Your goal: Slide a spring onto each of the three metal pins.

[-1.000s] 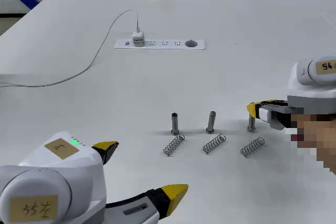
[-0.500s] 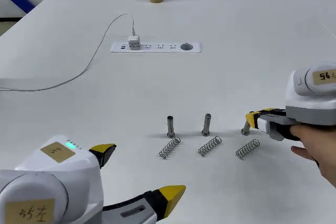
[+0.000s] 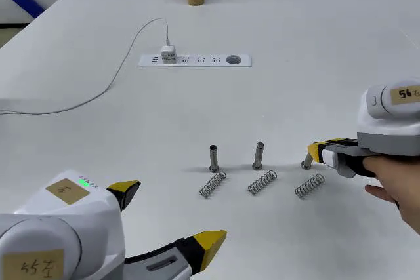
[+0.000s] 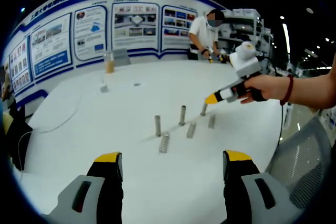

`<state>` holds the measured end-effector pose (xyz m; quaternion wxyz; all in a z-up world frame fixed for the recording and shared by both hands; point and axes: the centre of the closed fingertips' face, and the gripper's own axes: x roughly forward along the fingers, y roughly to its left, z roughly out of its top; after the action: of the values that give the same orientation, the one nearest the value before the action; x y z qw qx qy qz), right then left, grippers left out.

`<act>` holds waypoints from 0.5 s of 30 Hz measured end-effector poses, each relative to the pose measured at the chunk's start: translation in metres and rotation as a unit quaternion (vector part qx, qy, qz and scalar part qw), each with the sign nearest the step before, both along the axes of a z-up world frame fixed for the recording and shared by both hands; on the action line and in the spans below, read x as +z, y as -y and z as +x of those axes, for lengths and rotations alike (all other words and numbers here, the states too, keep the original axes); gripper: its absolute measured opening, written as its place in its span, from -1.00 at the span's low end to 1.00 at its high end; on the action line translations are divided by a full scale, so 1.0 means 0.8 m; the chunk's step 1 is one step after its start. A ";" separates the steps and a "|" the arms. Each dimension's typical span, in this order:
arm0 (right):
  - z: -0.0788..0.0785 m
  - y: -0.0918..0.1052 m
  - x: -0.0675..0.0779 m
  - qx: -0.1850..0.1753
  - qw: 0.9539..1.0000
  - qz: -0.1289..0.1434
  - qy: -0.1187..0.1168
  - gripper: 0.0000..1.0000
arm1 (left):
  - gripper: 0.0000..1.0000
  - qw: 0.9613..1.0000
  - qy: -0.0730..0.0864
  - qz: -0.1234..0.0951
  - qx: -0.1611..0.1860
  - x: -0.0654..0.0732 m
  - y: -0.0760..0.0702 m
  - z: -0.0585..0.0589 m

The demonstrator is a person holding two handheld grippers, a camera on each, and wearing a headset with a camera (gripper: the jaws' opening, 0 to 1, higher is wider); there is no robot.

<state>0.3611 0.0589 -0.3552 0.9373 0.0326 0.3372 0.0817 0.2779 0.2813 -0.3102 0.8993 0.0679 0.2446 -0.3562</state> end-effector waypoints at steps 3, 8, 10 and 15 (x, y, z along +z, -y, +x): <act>0.001 0.000 0.000 0.001 1.000 0.001 0.000 -0.82 | 0.58 1.000 0.000 0.001 0.002 -0.001 -0.001 0.001; 0.000 -0.001 0.000 0.011 1.000 -0.005 0.001 -0.81 | 0.56 1.000 0.006 0.002 0.002 0.001 -0.001 0.003; 0.000 -0.001 0.000 0.012 1.000 -0.006 0.002 -0.80 | 0.55 1.000 0.007 0.003 0.002 0.001 -0.002 0.003; -0.002 0.000 0.006 0.019 1.000 -0.004 0.009 -0.66 | 0.51 1.000 0.008 0.008 0.003 -0.001 -0.003 0.004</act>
<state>0.3593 0.0589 -0.3502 0.9389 0.0222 0.3291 0.0982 0.2809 0.2839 -0.3107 0.9016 0.0773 0.2406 -0.3512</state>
